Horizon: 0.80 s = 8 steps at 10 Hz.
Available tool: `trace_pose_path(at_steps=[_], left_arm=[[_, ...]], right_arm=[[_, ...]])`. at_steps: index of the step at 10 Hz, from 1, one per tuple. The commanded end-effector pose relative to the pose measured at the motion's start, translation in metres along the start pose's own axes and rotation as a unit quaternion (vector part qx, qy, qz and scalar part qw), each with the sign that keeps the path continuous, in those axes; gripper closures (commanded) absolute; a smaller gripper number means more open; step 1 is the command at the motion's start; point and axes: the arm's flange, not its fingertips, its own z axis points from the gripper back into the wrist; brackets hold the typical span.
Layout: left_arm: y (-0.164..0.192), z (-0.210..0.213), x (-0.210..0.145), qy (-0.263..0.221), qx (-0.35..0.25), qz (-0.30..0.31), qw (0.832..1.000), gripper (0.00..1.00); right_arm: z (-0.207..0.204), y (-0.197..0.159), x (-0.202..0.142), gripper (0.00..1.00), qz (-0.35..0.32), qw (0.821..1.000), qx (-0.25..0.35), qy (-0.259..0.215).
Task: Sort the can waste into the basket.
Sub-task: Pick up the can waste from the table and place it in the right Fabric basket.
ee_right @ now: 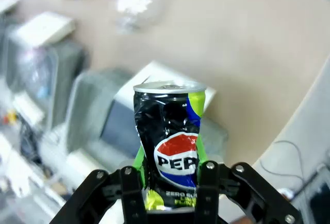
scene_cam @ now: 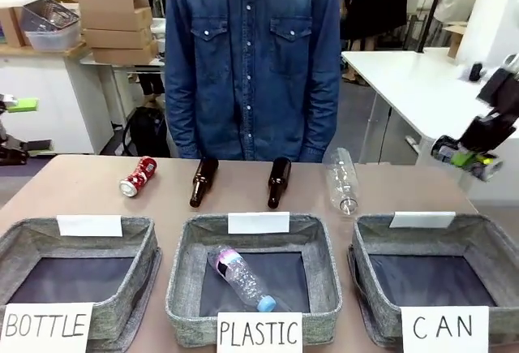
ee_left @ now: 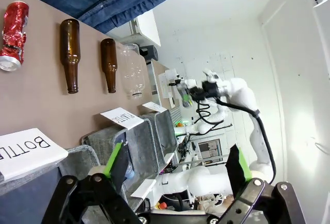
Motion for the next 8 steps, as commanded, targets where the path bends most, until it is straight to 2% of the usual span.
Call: trace_pose_path(at_steps=[1,3,4,5,8], left_arm=[[0.0,0.0,-0.001,0.003,-0.006,-0.011,1.0,0.0],[0.0,0.0,-0.001,0.003,-0.006,-0.011,1.0,0.0],[0.0,0.0,-0.001,0.003,-0.006,-0.011,1.0,0.0],[0.0,0.0,-0.001,0.003,-0.006,-0.011,1.0,0.0],[0.0,0.0,-0.001,0.003,-0.006,-0.011,1.0,0.0]], right_arm=[[0.005,0.022,-0.032,1.0,0.153,0.983,0.083,0.052],[0.001,0.054,-0.061,1.0,0.27,0.948,0.147,0.079],[0.001,0.066,-0.076,1.0,0.33,0.925,0.167,0.088],[0.001,0.068,-0.081,1.0,0.337,0.918,0.19,0.087],[-0.004,0.063,-0.077,1.0,0.324,0.917,0.215,0.084]])
